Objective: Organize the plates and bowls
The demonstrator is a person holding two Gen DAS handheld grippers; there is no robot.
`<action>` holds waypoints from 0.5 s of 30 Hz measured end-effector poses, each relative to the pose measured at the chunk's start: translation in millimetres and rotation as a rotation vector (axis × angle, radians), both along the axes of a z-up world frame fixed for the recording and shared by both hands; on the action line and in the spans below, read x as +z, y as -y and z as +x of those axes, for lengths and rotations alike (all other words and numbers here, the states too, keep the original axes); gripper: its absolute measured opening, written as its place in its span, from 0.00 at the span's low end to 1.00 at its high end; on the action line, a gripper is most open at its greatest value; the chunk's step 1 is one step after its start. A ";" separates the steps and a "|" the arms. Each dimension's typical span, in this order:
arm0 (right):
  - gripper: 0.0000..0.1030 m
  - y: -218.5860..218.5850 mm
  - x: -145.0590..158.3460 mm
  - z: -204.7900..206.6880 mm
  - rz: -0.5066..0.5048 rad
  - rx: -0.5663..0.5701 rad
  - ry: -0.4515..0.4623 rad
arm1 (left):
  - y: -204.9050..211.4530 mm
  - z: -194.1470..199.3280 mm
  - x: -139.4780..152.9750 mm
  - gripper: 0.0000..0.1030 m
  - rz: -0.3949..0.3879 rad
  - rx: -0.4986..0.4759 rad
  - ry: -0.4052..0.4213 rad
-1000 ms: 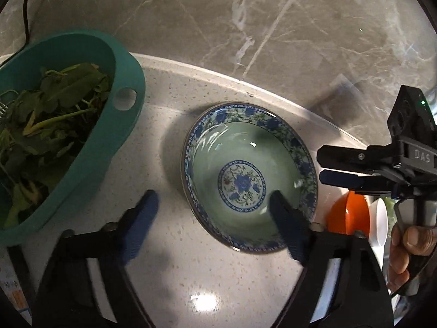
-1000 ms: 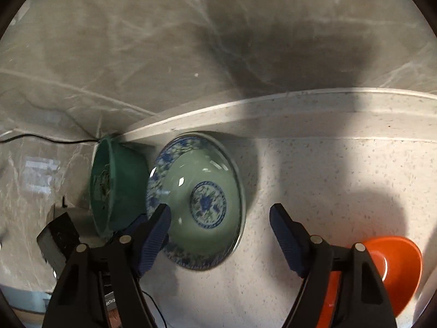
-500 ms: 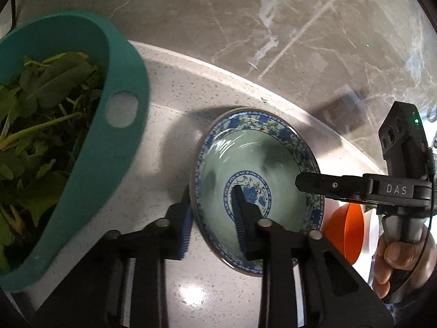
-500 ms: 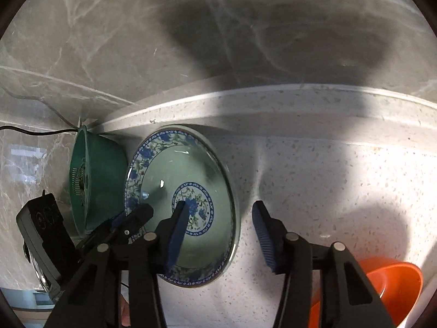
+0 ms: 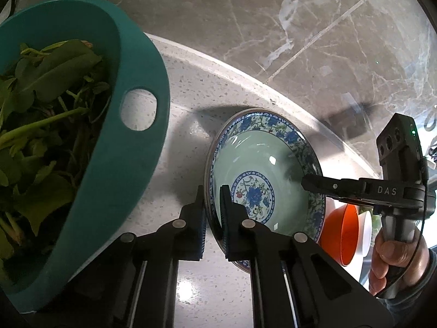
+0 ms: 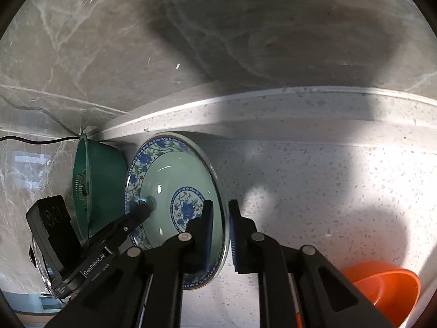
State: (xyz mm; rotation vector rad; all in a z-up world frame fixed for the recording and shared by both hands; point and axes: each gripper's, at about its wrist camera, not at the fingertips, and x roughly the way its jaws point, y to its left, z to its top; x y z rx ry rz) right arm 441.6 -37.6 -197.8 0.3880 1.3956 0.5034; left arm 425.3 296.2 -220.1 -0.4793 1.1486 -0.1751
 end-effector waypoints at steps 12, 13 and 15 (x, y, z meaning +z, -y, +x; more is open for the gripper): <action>0.14 4.7 9.1 -27.7 0.023 0.010 0.016 | 12.3 -21.7 23.4 0.07 0.023 -0.008 0.030; 0.14 5.8 11.8 -32.8 0.027 0.013 0.019 | 12.9 -26.4 25.8 0.07 0.024 -0.011 0.033; 0.15 6.5 16.9 -40.8 0.033 0.016 0.025 | 15.5 -34.6 30.9 0.07 0.025 -0.013 0.040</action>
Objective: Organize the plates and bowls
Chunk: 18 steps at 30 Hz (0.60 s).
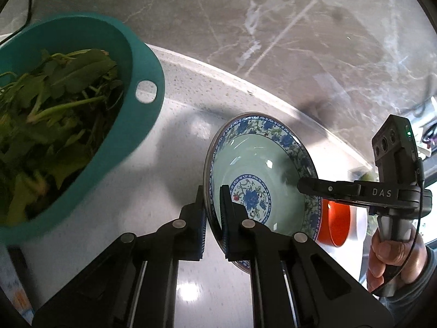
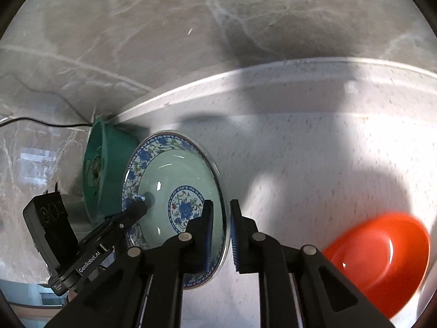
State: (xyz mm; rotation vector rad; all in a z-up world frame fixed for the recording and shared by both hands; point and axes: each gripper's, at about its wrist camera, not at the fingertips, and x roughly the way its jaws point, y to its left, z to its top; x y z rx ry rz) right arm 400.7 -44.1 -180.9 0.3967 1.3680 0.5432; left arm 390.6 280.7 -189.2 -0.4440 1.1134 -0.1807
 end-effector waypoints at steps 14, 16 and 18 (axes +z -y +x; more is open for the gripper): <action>0.19 -5.2 15.2 -92.7 0.049 0.028 0.006 | 14.2 -90.9 28.6 0.07 0.018 -0.006 0.024; 0.20 -8.6 11.8 -108.1 0.050 0.036 -0.001 | 16.5 -108.5 26.0 0.07 0.018 -0.003 0.011; 0.21 -10.7 6.5 -124.0 0.052 0.040 -0.012 | 16.9 -126.8 20.3 0.07 0.011 -0.001 -0.006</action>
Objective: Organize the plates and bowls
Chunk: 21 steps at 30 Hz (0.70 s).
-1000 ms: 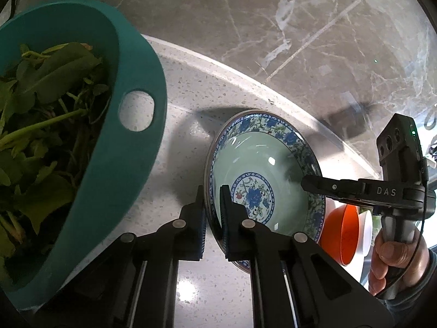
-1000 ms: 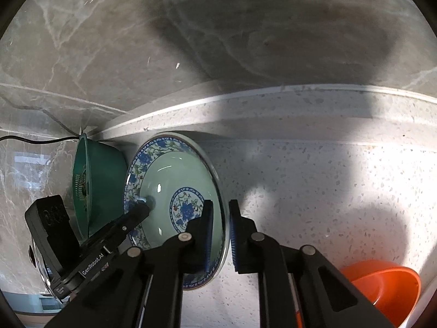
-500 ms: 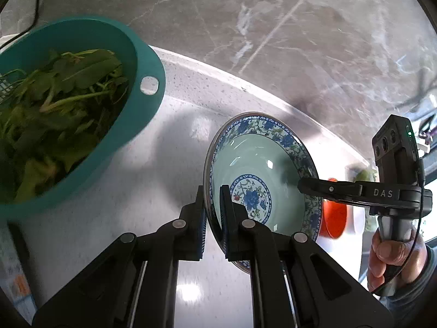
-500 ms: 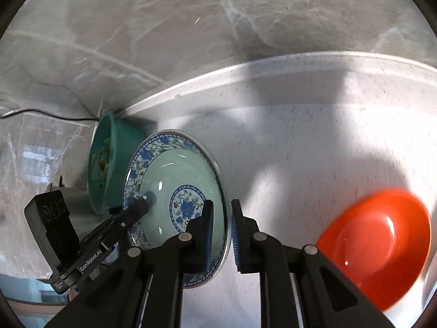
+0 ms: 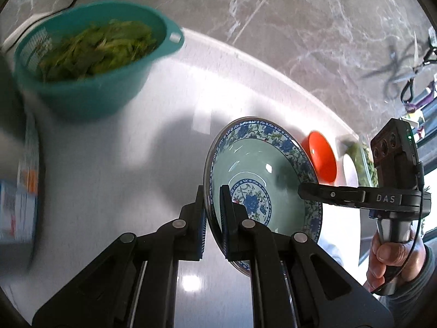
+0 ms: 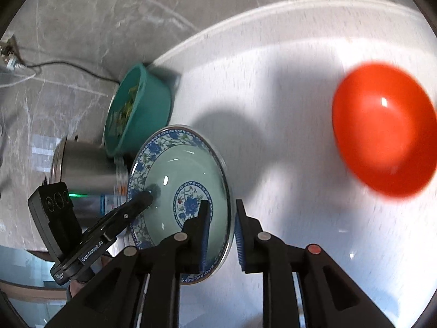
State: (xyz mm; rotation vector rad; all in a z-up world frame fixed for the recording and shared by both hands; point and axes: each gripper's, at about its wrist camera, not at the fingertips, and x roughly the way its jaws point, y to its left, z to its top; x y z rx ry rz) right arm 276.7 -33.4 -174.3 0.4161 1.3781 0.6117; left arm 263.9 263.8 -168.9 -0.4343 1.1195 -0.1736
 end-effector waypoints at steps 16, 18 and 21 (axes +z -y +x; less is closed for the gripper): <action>0.24 2.8 -33.6 -63.2 0.010 -0.024 -0.058 | 11.3 -85.9 -28.2 0.08 -0.008 -0.029 -0.073; 0.24 -0.2 -33.7 -65.3 0.006 -0.022 -0.050 | 11.8 -87.5 -28.8 0.08 -0.004 -0.033 -0.071; 0.25 -1.5 -35.2 -68.6 0.004 -0.018 -0.047 | 8.4 -88.5 -30.1 0.08 0.000 -0.038 -0.073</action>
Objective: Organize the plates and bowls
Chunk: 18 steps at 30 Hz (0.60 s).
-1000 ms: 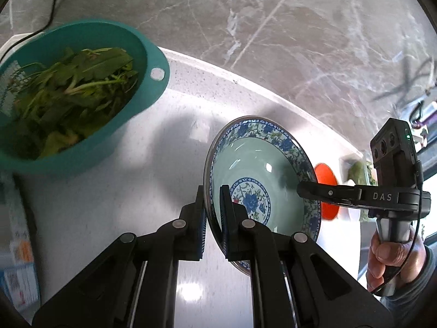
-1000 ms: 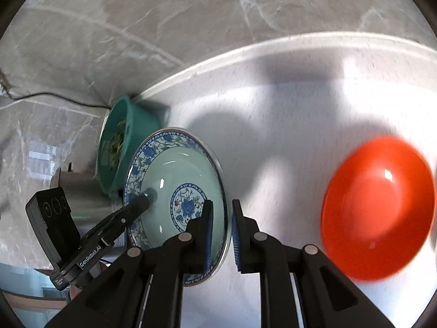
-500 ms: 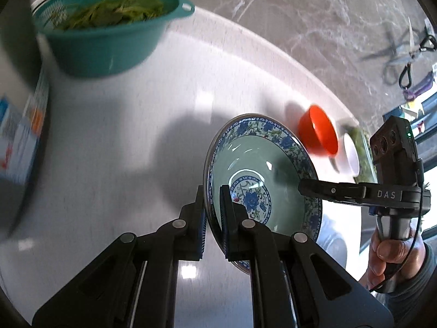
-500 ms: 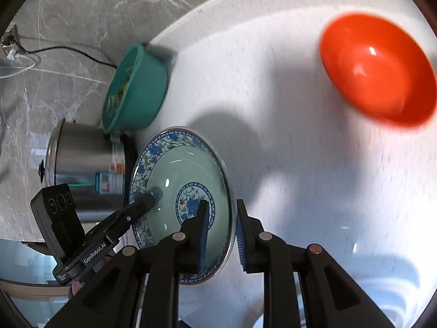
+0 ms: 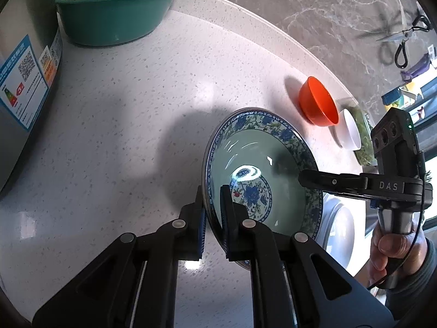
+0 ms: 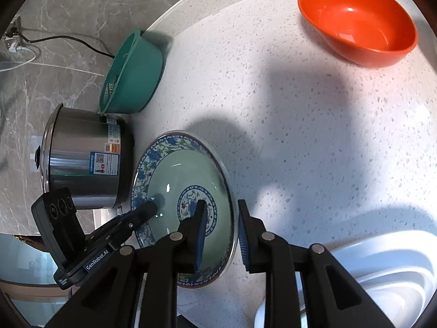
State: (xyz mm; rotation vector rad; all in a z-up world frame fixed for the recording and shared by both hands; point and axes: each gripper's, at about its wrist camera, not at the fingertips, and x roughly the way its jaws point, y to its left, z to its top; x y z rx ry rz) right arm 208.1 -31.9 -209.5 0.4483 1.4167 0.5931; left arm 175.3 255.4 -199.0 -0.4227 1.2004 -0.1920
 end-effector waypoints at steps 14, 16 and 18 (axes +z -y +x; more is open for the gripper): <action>0.36 -7.0 -12.4 -11.3 -0.014 -0.008 0.023 | -1.4 -3.5 -22.3 0.09 0.001 0.003 -0.020; 0.57 -4.6 -9.7 -14.2 -0.014 -0.020 0.036 | -5.3 -5.9 -16.2 0.14 0.015 0.019 -0.012; 0.70 1.7 -2.9 -17.1 0.009 -0.039 0.053 | -12.1 -7.5 -4.6 0.60 0.018 0.044 0.014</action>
